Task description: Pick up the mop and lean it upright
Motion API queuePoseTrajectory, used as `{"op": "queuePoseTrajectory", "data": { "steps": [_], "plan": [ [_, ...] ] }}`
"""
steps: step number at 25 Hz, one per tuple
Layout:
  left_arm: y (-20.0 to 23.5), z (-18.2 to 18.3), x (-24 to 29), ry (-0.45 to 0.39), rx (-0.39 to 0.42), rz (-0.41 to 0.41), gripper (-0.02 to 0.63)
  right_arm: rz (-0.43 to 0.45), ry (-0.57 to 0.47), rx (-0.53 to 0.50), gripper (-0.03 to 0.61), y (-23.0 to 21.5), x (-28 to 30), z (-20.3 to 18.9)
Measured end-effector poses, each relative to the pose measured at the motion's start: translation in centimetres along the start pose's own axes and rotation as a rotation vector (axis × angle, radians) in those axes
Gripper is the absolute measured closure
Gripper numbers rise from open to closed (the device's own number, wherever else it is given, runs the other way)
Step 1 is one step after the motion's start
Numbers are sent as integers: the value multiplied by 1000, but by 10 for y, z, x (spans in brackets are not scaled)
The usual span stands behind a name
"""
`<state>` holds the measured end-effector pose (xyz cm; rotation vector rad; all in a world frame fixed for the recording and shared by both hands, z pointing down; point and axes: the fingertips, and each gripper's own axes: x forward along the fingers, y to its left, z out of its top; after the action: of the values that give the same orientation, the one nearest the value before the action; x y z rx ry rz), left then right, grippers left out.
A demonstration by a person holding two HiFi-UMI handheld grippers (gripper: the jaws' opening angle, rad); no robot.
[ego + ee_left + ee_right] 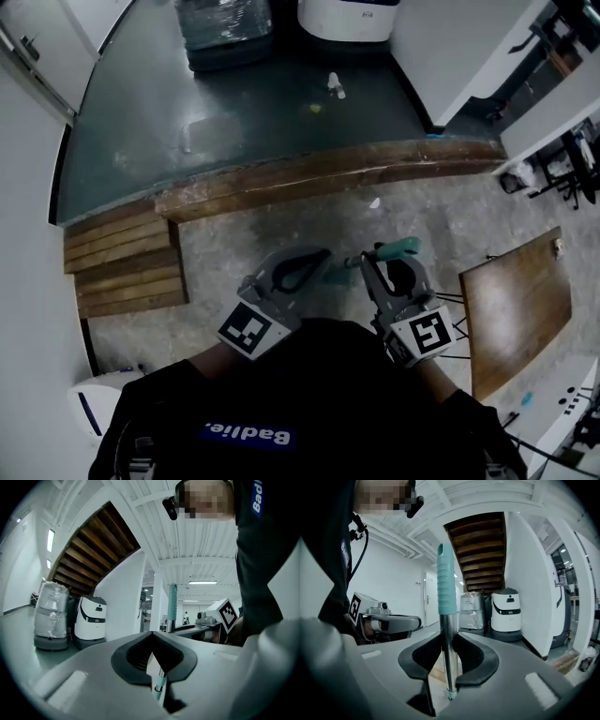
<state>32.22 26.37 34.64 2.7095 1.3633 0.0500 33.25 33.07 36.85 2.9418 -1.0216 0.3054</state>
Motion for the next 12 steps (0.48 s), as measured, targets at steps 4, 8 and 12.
{"op": "queuePoseTrajectory", "data": {
  "steps": [4,8,12],
  "plan": [
    [32,5,-23,-5,2,135,595,142,-8,-25,469,22,48,13],
    [63,5,-50,-2,-4,284,595,285,-12,-43,469,45,90,24],
    [94,4,-73,3,-5,477,595,484,-6,-61,471,69,129,27]
  ]
}}
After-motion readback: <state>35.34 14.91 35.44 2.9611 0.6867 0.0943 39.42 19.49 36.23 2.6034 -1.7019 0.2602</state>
